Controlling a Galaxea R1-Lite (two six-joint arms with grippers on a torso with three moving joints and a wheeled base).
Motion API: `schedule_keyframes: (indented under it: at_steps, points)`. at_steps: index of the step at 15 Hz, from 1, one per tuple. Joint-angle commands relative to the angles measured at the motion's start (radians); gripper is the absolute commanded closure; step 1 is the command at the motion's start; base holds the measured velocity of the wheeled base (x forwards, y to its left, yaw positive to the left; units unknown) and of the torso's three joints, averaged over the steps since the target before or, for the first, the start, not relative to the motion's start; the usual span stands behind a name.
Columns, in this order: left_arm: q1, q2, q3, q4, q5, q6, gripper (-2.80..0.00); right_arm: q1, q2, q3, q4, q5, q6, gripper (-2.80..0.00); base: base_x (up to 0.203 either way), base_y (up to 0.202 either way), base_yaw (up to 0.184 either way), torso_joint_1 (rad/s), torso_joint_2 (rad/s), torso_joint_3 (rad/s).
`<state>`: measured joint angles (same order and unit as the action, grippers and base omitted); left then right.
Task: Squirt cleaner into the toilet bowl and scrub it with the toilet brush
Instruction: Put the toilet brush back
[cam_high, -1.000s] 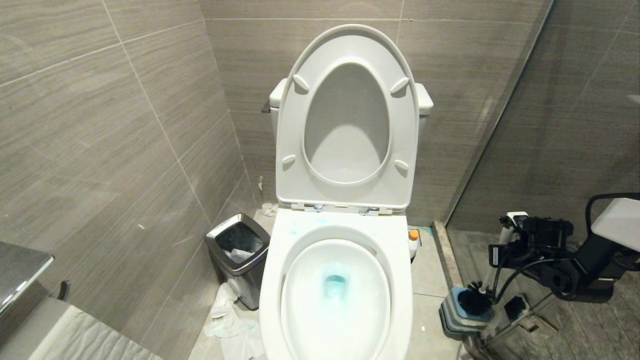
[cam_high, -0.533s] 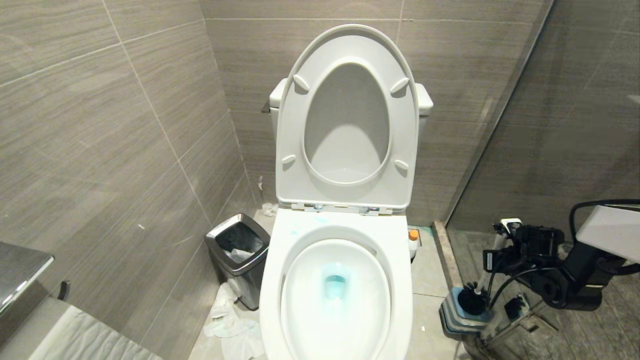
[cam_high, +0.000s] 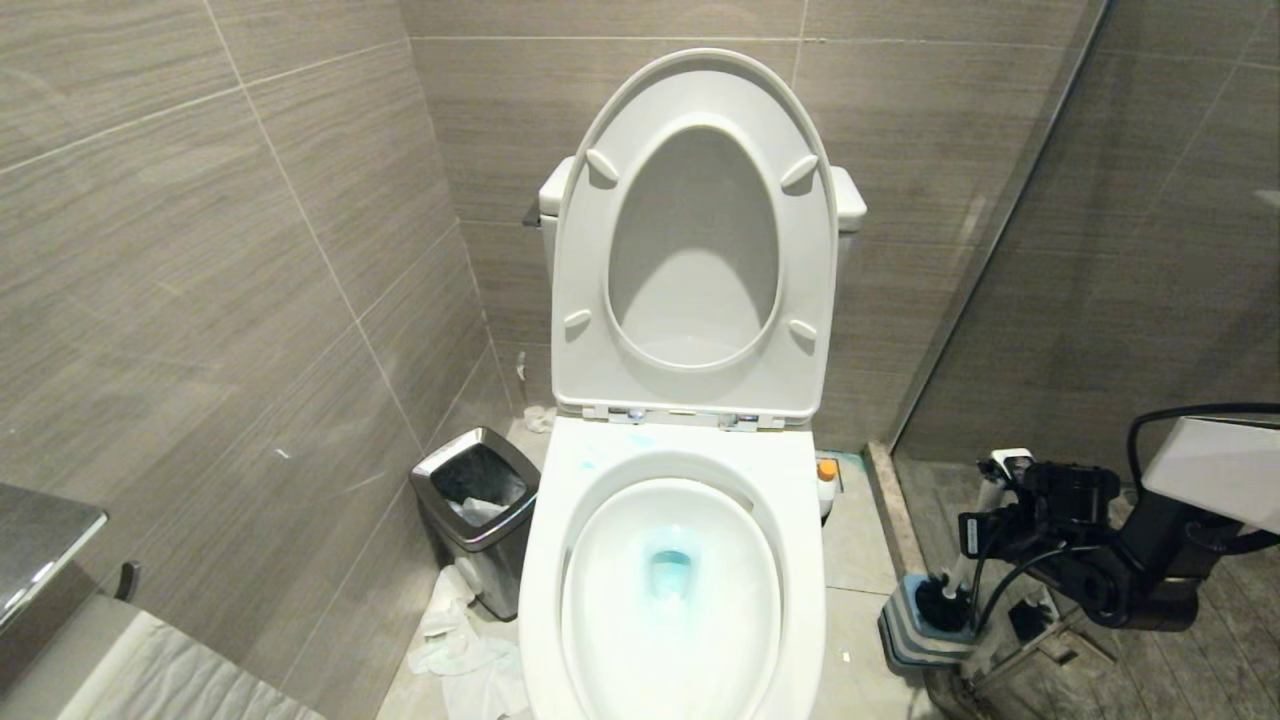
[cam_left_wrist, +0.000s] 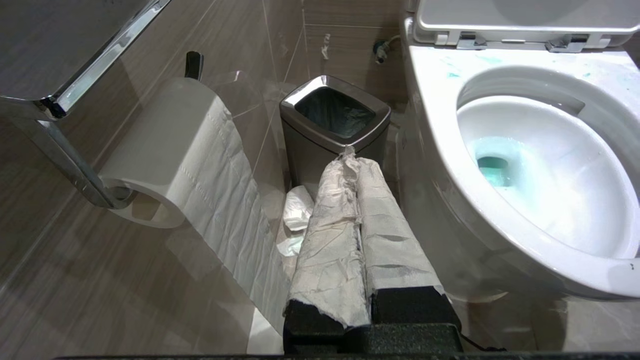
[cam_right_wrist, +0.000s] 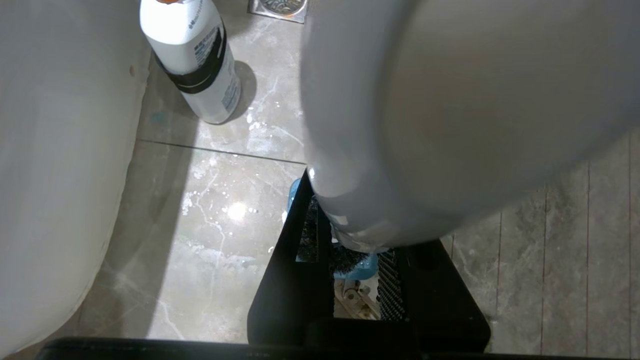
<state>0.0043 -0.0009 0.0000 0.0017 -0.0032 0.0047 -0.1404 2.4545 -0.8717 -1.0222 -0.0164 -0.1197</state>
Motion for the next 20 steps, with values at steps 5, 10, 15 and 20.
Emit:
schedule_keyframes:
  at_steps: [5, 10, 15, 20]
  points:
    - [0.000, 0.001, 0.002, 0.000, 0.000, 0.000, 0.00, -0.002, 0.003, -0.001, -0.004, 0.001, 0.003, 0.00, 0.000, 0.000, 0.000, 0.000, 0.00, 0.000]
    - [0.000, 0.001, 0.002, 0.000, 0.000, 0.000, 0.00, -0.002, 0.003, -0.004, -0.003, 0.000, -0.001, 0.00, 0.000, 0.000, 0.000, 0.000, 0.00, 0.000]
    - [0.000, 0.001, 0.002, 0.000, 0.000, 0.000, 0.00, -0.002, 0.005, -0.009, -0.003, 0.000, 0.000, 0.00, 0.000, 0.000, 0.000, 0.000, 0.00, 0.000]
    - [0.000, 0.001, 0.002, 0.000, 0.000, 0.000, 0.00, -0.002, 0.005, -0.016, 0.010, 0.000, -0.005, -2.80, 0.000, 0.000, 0.000, 0.000, 0.00, 0.000]
